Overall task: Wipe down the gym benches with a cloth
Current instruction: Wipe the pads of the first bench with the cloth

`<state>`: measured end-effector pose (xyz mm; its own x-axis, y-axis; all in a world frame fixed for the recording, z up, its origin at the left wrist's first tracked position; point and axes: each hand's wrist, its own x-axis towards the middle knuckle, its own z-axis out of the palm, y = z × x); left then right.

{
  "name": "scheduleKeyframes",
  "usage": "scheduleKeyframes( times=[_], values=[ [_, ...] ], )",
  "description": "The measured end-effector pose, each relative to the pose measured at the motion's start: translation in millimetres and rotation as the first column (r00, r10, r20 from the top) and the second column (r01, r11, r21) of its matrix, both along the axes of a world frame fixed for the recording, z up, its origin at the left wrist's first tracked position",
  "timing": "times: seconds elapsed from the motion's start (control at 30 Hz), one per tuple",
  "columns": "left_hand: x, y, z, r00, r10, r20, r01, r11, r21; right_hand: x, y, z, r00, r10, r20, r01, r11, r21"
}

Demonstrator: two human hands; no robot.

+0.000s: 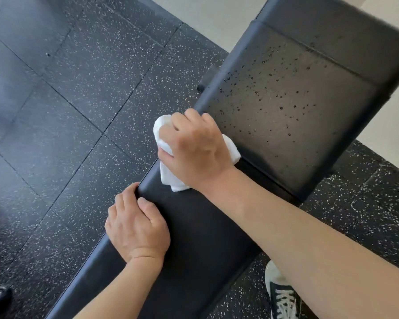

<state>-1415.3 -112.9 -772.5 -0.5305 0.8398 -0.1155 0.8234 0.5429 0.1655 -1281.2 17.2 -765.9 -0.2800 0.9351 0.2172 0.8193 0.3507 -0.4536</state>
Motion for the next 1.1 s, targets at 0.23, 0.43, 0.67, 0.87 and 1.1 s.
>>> scheduleKeyframes(
  times=[0.23,0.43,0.67,0.87,1.1],
  values=[
    [3,1,3,1.0,0.006,0.007,-0.006,1.0,0.01,92,-99,-5,0.997,0.066,-0.037,-0.064,0.996,0.055],
    [2,0,4,1.0,0.01,0.006,-0.01,1.0,0.026,98,-98,-5,0.993,0.071,-0.096,-0.066,0.997,0.049],
    [0,-1,6,0.999,0.013,0.032,-0.014,1.0,0.017,47,-23,-2,0.999,0.022,-0.035,-0.019,0.997,0.078],
    [-4,-1,4,0.998,0.012,0.069,-0.012,1.0,0.003,7,27,0,0.995,-0.083,0.052,0.082,0.996,0.027],
    [-13,-7,7,0.992,-0.03,0.125,0.027,0.999,0.023,-25,28,-5,0.954,-0.112,0.279,0.115,0.993,0.005]
  ],
)
